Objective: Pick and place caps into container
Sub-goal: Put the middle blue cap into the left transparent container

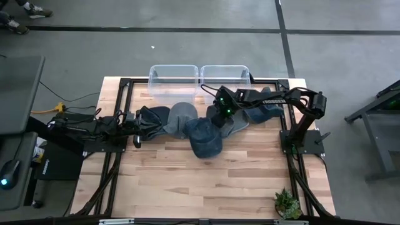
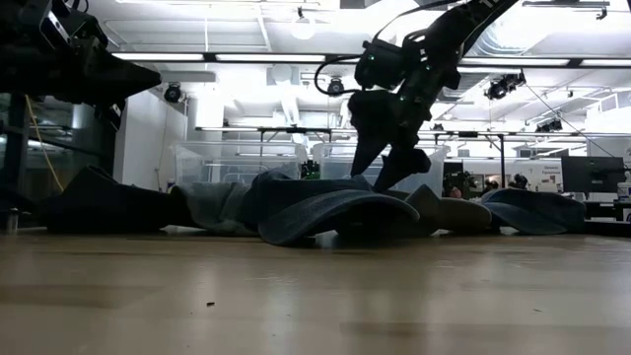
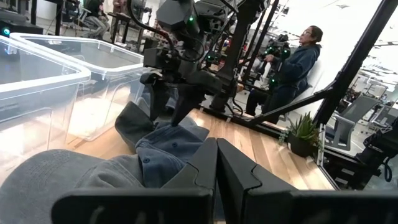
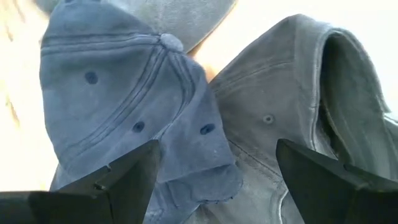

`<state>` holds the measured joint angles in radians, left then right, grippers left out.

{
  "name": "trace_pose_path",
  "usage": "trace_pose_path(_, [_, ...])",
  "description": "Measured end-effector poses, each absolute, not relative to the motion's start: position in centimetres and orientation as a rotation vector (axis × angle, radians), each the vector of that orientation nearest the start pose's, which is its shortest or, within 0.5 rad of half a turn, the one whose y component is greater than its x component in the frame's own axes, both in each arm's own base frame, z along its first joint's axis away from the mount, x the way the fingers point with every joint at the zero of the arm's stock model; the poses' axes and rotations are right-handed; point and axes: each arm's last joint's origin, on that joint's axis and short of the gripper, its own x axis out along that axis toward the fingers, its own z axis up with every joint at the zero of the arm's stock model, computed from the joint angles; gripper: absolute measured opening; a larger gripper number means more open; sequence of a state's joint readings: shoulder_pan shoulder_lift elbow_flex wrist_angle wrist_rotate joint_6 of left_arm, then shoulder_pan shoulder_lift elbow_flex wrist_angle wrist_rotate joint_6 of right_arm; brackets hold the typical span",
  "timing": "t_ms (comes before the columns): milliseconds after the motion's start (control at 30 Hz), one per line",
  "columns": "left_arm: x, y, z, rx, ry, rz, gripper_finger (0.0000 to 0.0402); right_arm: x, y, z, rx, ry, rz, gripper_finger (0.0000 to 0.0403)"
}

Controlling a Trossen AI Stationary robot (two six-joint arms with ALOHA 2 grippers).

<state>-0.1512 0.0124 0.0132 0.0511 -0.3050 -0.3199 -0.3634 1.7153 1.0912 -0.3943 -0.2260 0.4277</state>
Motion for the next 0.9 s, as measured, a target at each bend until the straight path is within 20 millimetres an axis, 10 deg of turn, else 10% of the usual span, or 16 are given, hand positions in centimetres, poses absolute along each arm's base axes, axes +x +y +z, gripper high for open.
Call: trace_pose_path(900, [9.6, -0.6, 17.2, -0.331, -0.074, 0.144, 0.0001, 32.6, -10.4, 17.4, 0.894, 0.815, -0.166, 0.0316])
